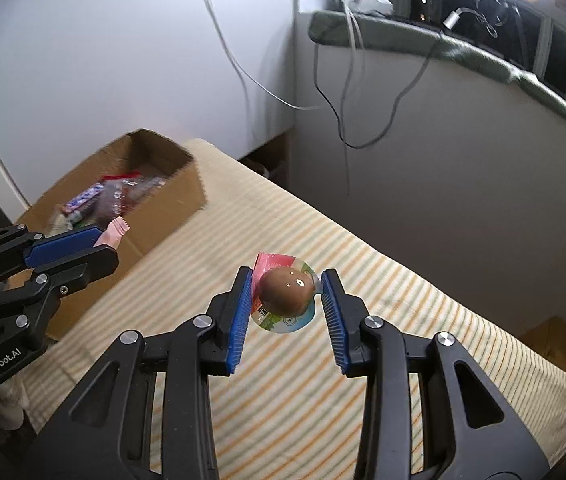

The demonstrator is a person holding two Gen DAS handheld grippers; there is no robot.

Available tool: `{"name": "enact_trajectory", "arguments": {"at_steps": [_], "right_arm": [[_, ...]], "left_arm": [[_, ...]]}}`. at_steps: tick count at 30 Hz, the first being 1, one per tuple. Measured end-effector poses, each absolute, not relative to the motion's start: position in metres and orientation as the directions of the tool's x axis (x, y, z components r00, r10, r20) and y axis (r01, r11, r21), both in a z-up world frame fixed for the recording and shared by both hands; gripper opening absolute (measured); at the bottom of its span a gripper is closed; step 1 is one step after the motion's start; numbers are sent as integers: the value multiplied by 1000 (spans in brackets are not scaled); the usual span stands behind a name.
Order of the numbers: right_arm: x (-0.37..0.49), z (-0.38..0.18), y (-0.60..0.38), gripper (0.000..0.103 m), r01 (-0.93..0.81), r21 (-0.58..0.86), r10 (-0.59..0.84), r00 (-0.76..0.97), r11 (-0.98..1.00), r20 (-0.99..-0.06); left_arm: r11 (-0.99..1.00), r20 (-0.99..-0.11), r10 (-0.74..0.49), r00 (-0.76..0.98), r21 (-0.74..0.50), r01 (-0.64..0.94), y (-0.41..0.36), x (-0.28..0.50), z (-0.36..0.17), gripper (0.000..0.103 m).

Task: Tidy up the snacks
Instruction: 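Carry the pink candy and chocolate egg over the box with both tools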

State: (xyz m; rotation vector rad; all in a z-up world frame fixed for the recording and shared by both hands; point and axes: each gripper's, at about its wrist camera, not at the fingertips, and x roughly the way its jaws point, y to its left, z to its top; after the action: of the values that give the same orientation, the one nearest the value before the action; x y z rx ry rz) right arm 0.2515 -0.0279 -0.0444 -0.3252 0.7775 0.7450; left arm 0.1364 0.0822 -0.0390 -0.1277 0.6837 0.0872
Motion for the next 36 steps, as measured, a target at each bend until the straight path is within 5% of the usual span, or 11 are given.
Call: {"name": "enact_trajectory", "arguments": {"at_steps": [36], "right_arm": [[164,-23,123,36,-835,-5,586,391,551,-709]], "left_arm": [[942,-592,178,786,-128,-310,190,56,-28,18]]}}
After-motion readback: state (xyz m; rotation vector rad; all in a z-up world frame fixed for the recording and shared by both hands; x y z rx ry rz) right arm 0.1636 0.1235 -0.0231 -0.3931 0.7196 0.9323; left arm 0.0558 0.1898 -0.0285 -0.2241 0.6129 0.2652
